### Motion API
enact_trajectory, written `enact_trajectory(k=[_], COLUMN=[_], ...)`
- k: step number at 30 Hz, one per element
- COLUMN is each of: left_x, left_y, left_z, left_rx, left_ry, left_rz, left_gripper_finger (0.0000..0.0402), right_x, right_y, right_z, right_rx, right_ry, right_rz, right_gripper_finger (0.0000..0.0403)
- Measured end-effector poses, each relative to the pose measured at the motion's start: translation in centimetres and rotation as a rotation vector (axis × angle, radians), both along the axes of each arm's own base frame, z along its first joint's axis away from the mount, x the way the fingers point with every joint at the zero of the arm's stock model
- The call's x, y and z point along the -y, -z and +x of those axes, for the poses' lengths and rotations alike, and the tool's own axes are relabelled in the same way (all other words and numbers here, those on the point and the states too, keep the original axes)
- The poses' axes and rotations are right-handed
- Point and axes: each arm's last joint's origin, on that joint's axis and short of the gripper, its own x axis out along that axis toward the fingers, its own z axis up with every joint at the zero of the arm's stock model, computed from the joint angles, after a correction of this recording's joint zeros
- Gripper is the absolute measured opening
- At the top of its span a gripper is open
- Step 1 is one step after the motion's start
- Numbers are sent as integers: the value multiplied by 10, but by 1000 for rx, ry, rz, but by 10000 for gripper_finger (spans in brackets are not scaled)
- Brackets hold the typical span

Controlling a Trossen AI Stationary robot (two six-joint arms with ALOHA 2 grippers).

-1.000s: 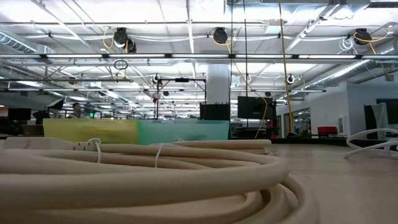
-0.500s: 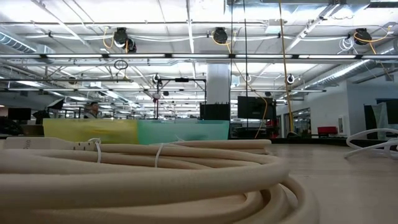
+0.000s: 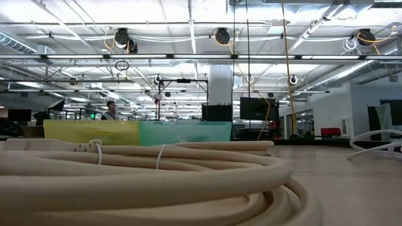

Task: Pick & Place USB Port
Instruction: Put the black charger cable into the green bin

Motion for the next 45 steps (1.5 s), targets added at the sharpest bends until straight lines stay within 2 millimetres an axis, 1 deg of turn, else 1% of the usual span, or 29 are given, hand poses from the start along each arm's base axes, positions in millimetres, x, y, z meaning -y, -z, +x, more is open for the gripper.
enact_trajectory(k=[7, 16, 21, 25, 29, 31, 33, 35, 38, 39, 42, 45], left_x=[7, 9, 14, 14, 9, 6, 5, 5, 4, 4, 3, 0], left_y=[-1, -1, 17, 30, 30, 26, 23, 20, 19, 19, 18, 7], left_z=[-3, -2, 14, 28, 35, 36, 36, 36, 37, 37, 37, 28], left_rx=[11, 22, 22, 15, 14, 20, 22, 20, 19, 18, 8, -8], left_ry=[30, 92, 130, 143, 129, 119, 118, 117, 115, 116, 149, 250], left_rz=[-18, -52, -80, -95, -83, -68, -50, -45, -41, -40, -19, 3], left_gripper_finger=[0, 0, 0, 0, 0, 0, 0, 0, 0, 0, 6, 21], right_x=[0, 0, 1, 1, 1, 1, 1, 0, -1, -2, -2, 2], right_y=[0, 3, 3, 3, 4, 4, 5, 5, 5, 5, 5, 4], right_z=[0, 1, 1, 1, 1, 1, 2, 1, 1, 1, 1, 1], right_rx=[-3, -30, -32, -32, -40, -48, -55, -56, -53, -51, -54, -57], right_ry=[4, 10, 34, 36, 30, 26, 20, -1, -10, -8, -10, -12], right_rz=[-3, -10, -4, -6, 6, 10, 16, 16, 13, 6, 6, 15], right_gripper_finger=[197, 197, 196, 196, 191, 174, 145, 108, 40, 24, 21, 21])
